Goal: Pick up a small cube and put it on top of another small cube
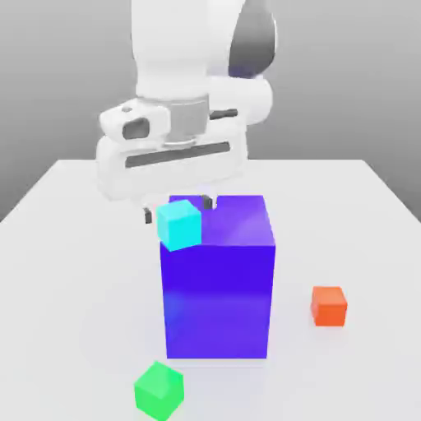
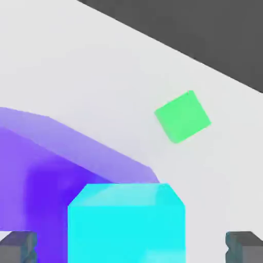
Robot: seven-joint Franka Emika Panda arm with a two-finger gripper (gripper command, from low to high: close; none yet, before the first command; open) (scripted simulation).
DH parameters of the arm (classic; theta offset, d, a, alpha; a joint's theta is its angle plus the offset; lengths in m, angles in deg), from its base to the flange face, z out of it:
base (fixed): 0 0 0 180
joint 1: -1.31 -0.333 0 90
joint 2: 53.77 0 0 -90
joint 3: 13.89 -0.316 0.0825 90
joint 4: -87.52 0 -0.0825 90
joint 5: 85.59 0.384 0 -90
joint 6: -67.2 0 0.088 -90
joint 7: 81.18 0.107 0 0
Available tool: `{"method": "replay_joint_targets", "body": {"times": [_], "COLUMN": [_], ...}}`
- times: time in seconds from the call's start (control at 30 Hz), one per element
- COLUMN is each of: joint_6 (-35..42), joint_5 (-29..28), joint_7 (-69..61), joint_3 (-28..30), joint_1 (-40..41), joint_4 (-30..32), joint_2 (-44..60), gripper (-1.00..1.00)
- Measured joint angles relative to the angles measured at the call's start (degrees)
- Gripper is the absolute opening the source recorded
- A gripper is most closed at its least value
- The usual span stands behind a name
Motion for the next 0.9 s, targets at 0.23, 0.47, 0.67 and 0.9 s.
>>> {"method": "replay_joint_targets", "body": {"times": [0.23,0.47,0.67,0.9], "joint_6": [3.4,8.6,5.6,1.8], "joint_5": [0.6,0.1,-1.1,-2.6], "joint_7": [-0.5,-3.6,-8.5,-14.4], "joint_3": [-0.7,-5.8,-12.1,-19.3], "joint_1": [0.4,-4.0,-11.0,-19.2], "joint_4": [-1.5,-4.8,-4.5,-4.2], "joint_2": [-1.6,-4.4,-2.2,1.5], "gripper": [-1.00,-1.00,-1.00,-1.00]}}
